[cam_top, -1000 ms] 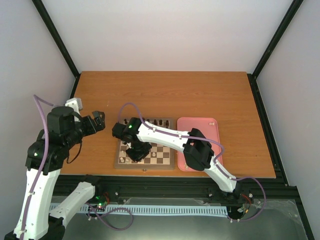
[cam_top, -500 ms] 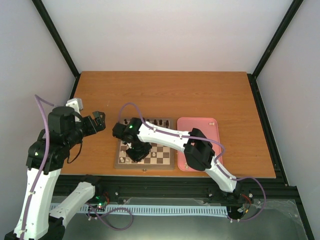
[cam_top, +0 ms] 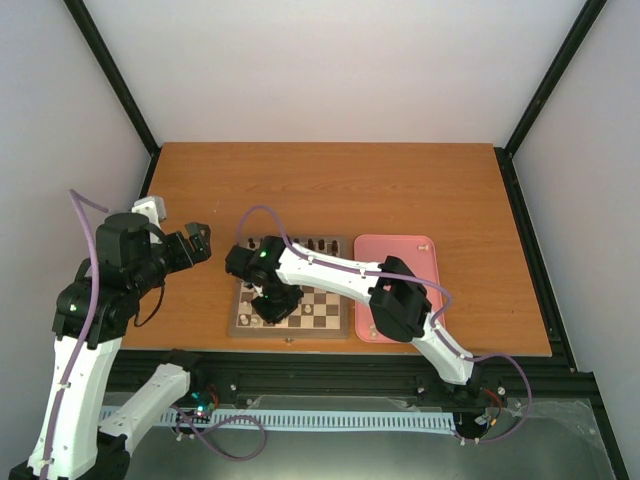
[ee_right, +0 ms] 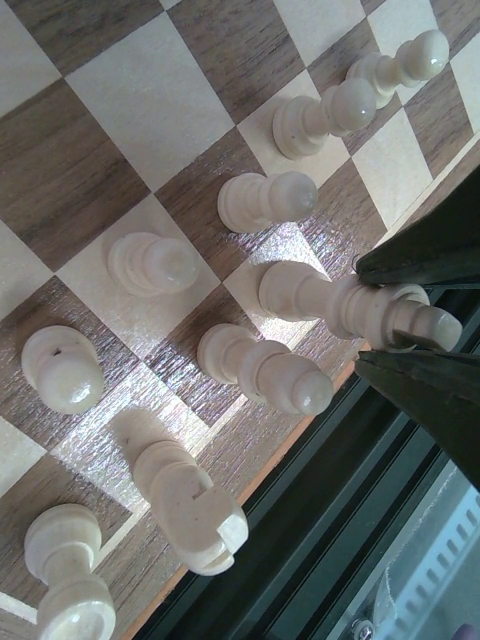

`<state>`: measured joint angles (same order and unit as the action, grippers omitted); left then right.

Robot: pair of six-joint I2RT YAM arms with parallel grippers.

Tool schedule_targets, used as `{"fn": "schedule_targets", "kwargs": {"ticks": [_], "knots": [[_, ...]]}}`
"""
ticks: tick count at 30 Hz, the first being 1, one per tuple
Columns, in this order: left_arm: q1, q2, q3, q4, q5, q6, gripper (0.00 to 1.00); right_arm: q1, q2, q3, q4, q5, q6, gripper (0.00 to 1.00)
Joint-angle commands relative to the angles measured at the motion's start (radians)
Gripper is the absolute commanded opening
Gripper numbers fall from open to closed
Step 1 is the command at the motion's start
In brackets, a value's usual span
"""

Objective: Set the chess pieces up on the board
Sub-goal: Adjust the chess piece on the chessboard.

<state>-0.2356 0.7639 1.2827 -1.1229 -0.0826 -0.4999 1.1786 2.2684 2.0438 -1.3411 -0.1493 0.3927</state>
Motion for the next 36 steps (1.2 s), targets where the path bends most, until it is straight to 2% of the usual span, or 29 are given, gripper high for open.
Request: {"fn": "schedule_targets", "kwargs": {"ticks": [1, 11, 24, 31, 36], "knots": [[0.007, -0.004, 0.002, 0.003, 0.003, 0.012, 1.0, 0.003, -0.029, -0.023, 0.0, 0.013, 0.01, 0.16], [0.007, -0.007, 0.003, 0.006, 0.007, 0.011, 1.0, 0.003, -0.051, -0.023, -0.01, 0.029, 0.012, 0.32], [0.007, -0.005, 0.002, 0.009, 0.014, 0.008, 1.0, 0.004, -0.121, 0.004, -0.058, 0.043, 0.006, 0.35], [0.007, 0.003, 0.004, 0.005, 0.011, 0.013, 1.0, 0.005, -0.262, -0.035, -0.097, 0.125, 0.046, 0.49], [0.006, 0.028, 0.014, 0.017, 0.016, 0.024, 1.0, -0.035, -0.408, -0.198, -0.106, 0.224, 0.141, 0.57]]}}
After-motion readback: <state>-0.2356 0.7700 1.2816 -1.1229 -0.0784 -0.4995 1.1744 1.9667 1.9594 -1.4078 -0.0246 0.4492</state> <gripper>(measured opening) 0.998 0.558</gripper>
